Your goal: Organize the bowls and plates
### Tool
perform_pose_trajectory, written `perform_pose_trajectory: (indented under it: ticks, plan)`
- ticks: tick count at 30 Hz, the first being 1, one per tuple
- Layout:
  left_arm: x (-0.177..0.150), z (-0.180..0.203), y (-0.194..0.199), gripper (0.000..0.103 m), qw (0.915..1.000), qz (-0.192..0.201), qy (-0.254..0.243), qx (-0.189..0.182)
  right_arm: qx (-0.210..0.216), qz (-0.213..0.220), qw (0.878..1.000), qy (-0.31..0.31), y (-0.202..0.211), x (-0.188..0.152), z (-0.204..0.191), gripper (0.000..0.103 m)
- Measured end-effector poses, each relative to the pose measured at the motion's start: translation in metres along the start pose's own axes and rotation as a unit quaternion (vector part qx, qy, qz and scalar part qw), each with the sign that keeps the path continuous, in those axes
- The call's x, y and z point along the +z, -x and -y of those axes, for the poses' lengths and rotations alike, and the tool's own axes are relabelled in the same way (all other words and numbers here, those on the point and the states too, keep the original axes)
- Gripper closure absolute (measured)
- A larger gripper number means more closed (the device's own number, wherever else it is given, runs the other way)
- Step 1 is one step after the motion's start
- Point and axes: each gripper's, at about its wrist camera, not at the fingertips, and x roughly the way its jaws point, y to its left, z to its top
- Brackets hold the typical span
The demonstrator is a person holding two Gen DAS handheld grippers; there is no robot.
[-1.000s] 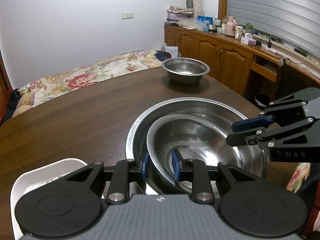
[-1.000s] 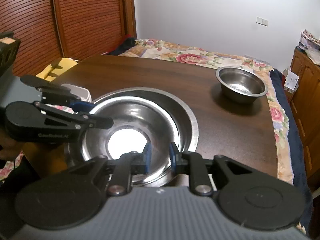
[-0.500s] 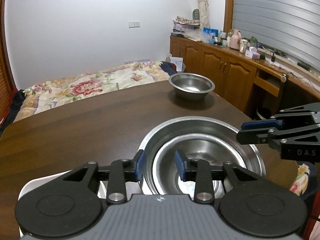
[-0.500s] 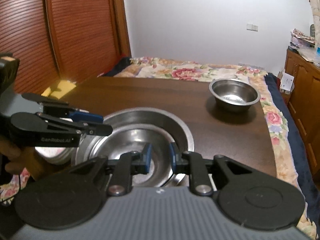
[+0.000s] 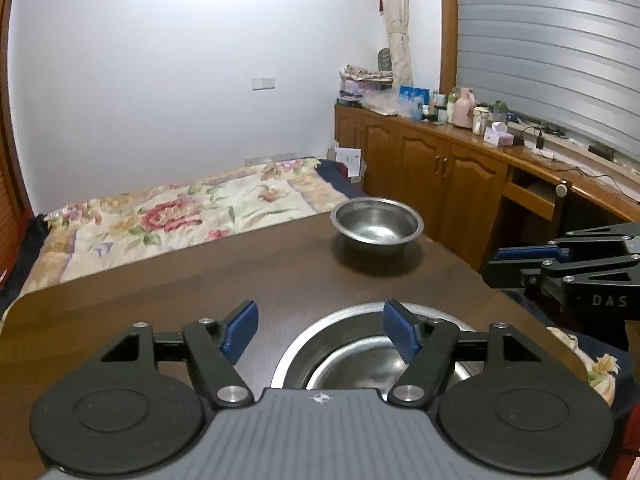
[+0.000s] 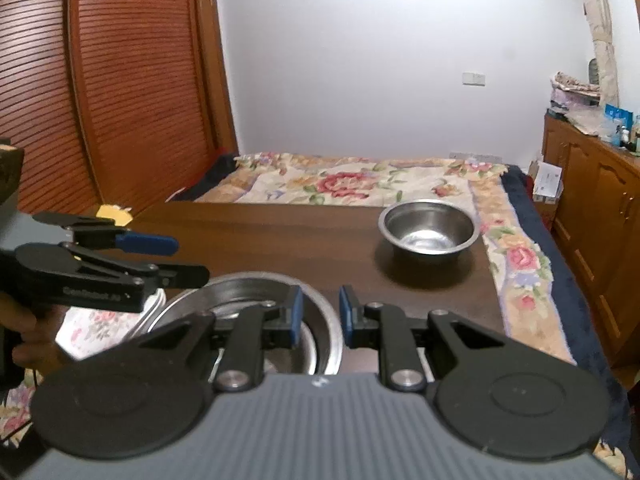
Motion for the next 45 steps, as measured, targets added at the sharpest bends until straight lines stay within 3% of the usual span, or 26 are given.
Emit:
perform_pose_trajectory:
  ticks: [10, 12, 19, 30, 36, 45]
  plan:
    - [0.031, 0.002, -0.038, 0.027, 0.9993, -0.002, -0.029, -0.025, -0.036, 0.032, 0.999, -0.007, -0.011, 0.012, 0.030, 0.079]
    - [0.039, 0.000, -0.049, 0.027, 0.9991, -0.005, -0.029, -0.031, -0.048, 0.041, 0.998, -0.012, -0.018, 0.015, 0.040, 0.066]
    - [0.066, 0.000, -0.097, 0.027, 0.9984, -0.021, -0.026, -0.045, -0.073, 0.052, 0.996, -0.024, -0.053, 0.022, 0.070, 0.055]
    - [0.075, -0.008, -0.162, 0.031, 0.9968, -0.058, -0.001, -0.054, -0.091, 0.027, 0.993, -0.069, -0.112, 0.015, 0.109, 0.055]
    - [0.081, -0.005, -0.188, 0.041, 0.9954, -0.076, 0.001, -0.058, -0.085, 0.013, 0.991, -0.106, -0.123, 0.009, 0.120, 0.055]
    - [0.083, 0.002, -0.214, 0.048, 0.9940, -0.092, -0.009, -0.059, -0.074, 0.009, 0.989, -0.129, -0.131, 0.011, 0.126, 0.055]
